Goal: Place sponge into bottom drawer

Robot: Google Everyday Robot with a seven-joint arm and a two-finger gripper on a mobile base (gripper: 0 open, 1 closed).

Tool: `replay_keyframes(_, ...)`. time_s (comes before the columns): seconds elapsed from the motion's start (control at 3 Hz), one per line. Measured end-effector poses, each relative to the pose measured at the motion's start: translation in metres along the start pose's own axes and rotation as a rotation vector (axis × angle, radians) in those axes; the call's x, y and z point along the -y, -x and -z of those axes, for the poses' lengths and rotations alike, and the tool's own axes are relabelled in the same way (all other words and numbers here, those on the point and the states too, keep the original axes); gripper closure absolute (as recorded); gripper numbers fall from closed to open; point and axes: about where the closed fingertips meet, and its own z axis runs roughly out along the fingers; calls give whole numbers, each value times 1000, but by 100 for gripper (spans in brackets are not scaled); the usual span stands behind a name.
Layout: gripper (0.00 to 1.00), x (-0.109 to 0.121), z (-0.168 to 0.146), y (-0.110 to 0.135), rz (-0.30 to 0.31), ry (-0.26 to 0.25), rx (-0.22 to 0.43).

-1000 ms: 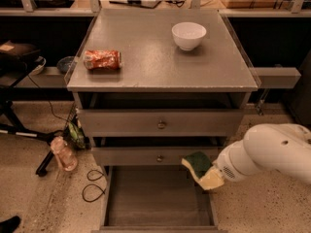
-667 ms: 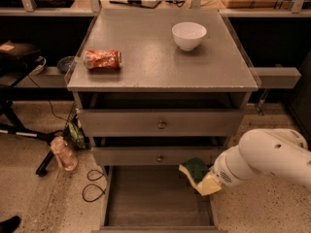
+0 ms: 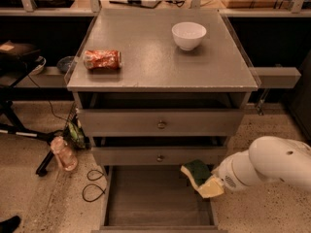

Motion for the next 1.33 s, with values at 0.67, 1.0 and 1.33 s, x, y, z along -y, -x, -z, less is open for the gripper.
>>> replay_keyframes(0.67, 100, 3, -31, -18, -67, -15, 16)
replay_keyframes(1.0, 100, 3, -56, -24, -81, -67, -13)
replay_keyframes(1.33, 100, 2, -118, -22, -89, -95, -122)
